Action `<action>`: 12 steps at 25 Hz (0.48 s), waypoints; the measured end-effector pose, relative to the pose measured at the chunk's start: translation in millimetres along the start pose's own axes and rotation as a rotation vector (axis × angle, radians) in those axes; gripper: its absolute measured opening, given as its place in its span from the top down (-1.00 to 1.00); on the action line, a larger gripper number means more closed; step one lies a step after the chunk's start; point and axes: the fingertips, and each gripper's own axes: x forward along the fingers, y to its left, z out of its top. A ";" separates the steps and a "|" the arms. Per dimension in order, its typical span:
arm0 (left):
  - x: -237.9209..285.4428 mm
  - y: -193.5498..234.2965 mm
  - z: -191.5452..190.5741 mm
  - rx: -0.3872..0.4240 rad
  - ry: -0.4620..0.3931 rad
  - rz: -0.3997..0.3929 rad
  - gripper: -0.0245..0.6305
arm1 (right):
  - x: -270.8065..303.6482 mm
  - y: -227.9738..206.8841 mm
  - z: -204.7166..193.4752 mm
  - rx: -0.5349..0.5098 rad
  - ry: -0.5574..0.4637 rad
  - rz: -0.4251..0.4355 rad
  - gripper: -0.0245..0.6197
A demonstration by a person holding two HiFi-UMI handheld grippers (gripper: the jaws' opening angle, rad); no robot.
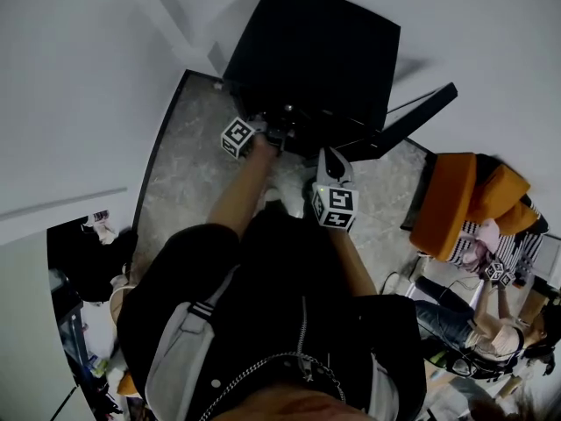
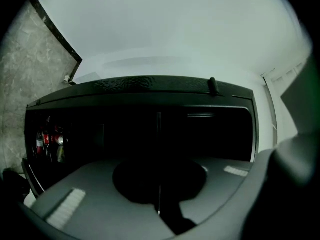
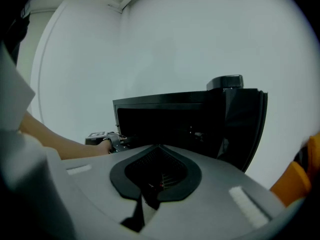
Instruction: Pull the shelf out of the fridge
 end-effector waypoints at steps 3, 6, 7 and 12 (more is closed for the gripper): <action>-7.1 -0.1 -0.2 0.000 0.004 0.002 0.85 | -0.7 -3.2 -6.9 0.025 0.007 -0.011 0.91; -13.1 0.3 -0.2 -0.001 0.008 0.002 0.85 | -0.5 -9.2 -16.0 0.101 0.017 -0.012 0.91; -15.2 0.5 0.8 -0.001 0.008 0.002 0.85 | 0.2 -11.4 -20.1 0.129 0.020 -0.012 0.91; -27.1 1.3 1.9 0.000 0.009 0.009 0.85 | 5.0 -26.6 -49.6 0.346 0.039 -0.005 0.91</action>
